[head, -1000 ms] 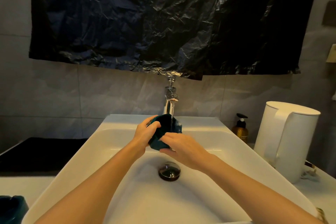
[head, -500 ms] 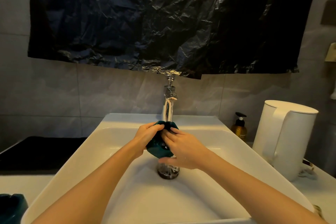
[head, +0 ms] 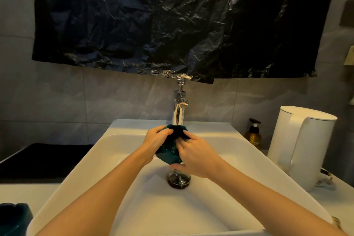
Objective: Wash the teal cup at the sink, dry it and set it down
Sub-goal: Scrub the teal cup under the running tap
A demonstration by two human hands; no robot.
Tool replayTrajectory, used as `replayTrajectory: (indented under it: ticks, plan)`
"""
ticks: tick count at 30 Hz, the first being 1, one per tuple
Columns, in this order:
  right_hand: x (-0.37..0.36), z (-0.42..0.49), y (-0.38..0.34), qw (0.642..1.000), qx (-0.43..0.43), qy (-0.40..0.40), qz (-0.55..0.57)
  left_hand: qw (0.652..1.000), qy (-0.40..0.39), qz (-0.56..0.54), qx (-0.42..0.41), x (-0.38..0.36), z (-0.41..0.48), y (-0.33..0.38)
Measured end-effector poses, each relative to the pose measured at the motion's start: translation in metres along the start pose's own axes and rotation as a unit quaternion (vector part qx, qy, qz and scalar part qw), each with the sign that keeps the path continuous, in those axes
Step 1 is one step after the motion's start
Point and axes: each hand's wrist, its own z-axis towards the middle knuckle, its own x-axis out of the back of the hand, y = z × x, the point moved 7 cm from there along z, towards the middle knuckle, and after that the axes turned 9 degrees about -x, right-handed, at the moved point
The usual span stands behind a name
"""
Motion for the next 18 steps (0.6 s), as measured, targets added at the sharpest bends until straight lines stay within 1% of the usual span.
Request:
replayTrajectory:
  ticks: [3,4,6,7,9,10,11,12,13,14,16,18]
  plan:
    - [0.000,0.000,-0.009,0.999,0.010,-0.035,-0.010,0.999,0.041,0.007,-0.019,0.008,0.003,0.001]
    - [0.002,0.001,-0.009,0.999,0.006,-0.036,0.012,0.998,0.050,0.012,-0.022,0.010,0.003,0.001]
    - [0.004,0.001,-0.007,0.991,-0.033,-0.039,0.127,0.998,0.059,0.025,-0.025,0.012,0.003,0.001]
    - [0.006,0.000,-0.006,0.976,-0.057,-0.029,0.207,0.997,0.059,0.031,-0.025,0.012,0.003,0.000]
    - [0.005,0.000,-0.009,0.926,-0.091,-0.018,0.365,0.997,0.056,0.033,-0.028,0.012,0.003,0.001]
    - [0.003,-0.001,-0.010,0.908,-0.093,-0.023,0.408,0.997,0.056,0.033,-0.031,0.013,0.003,0.001]
    - [0.000,-0.001,-0.012,0.906,-0.082,-0.035,0.413,0.997,0.060,0.034,-0.032,0.015,0.003,0.002]
    - [-0.002,-0.003,-0.011,0.926,-0.057,-0.040,0.370,0.997,0.066,0.035,-0.031,0.018,0.003,0.002]
    - [-0.001,-0.005,-0.006,0.953,-0.028,-0.025,0.300,0.996,0.073,0.036,-0.025,0.021,0.003,0.002]
    - [0.000,-0.005,-0.001,0.973,0.003,0.005,0.232,0.996,0.078,0.030,-0.019,0.022,0.003,0.001]
    - [0.002,-0.005,0.008,0.987,0.028,0.031,0.155,0.996,0.085,0.010,-0.008,0.023,0.003,0.000]
    - [0.005,-0.002,-0.002,0.989,0.020,0.013,0.145,0.996,0.088,0.001,0.004,0.021,0.004,-0.001]
